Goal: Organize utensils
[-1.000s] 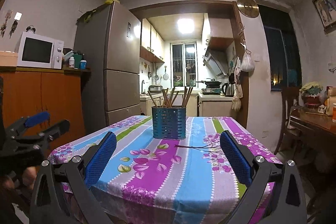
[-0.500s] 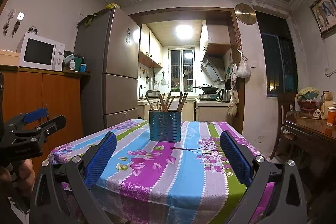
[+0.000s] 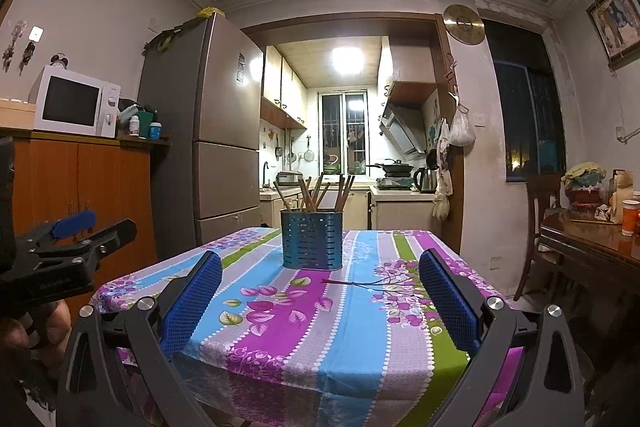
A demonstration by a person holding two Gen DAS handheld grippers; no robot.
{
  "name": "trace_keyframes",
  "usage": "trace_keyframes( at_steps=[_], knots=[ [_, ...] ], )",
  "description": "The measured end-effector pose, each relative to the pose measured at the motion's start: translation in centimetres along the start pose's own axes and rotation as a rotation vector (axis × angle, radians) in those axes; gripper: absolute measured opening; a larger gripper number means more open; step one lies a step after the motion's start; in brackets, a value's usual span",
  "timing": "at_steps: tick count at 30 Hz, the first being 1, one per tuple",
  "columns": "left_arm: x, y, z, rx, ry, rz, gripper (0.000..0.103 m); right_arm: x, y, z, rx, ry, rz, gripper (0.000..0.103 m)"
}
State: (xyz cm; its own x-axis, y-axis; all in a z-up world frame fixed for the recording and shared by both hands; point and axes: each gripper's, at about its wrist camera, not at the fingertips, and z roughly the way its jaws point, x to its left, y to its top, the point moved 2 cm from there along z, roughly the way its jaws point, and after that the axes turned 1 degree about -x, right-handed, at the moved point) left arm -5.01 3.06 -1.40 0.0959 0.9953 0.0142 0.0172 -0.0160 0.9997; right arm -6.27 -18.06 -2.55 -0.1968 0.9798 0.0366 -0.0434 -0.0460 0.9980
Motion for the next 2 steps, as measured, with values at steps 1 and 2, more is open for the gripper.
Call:
trace_keyframes(
  at_steps=[1,2],
  knots=[
    [-0.09,-0.06,0.08,0.002,0.005,0.005,0.098,-0.04,0.01,0.01,0.000,-0.003,0.000,0.098],
    [-0.24,-0.13,0.28,0.009,0.009,0.013,0.098,-0.13,0.00,0.08,0.002,-0.005,0.001,0.098]
  ],
)
